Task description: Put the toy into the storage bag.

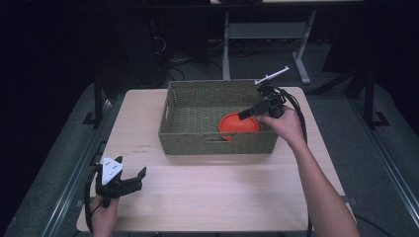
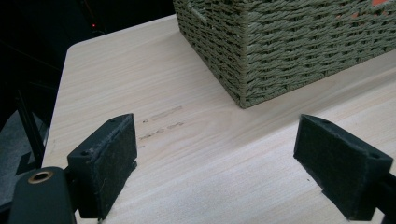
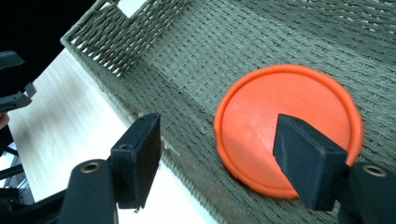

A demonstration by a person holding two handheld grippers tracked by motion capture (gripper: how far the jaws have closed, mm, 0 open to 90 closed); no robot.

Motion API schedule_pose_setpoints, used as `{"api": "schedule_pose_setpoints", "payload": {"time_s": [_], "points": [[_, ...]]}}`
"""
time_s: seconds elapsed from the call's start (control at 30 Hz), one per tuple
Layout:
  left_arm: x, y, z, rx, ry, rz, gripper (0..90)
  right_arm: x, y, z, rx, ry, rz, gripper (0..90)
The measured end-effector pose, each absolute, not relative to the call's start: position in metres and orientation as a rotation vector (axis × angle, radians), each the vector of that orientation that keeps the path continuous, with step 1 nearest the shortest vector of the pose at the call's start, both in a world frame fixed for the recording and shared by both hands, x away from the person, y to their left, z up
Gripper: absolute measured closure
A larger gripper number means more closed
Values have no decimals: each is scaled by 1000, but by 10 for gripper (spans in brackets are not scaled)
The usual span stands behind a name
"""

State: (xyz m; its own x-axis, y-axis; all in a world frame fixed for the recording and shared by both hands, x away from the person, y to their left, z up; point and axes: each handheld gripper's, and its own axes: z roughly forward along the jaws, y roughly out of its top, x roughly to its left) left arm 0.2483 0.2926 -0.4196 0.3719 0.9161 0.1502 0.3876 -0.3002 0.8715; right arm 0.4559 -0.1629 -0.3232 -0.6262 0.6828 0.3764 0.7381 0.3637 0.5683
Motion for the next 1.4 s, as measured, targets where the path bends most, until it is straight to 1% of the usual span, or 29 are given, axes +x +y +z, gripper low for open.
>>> {"api": "schedule_pose_setpoints", "payload": {"time_s": [0.73,1.4], "points": [[247,292,-419,1867,1136,868,128,402,-190,-317,-1249,-2568,-1194,285],[247,291,-420,1860,1135,870,128,355,-216,-336,-1231,-2586,-1221,256]]}}
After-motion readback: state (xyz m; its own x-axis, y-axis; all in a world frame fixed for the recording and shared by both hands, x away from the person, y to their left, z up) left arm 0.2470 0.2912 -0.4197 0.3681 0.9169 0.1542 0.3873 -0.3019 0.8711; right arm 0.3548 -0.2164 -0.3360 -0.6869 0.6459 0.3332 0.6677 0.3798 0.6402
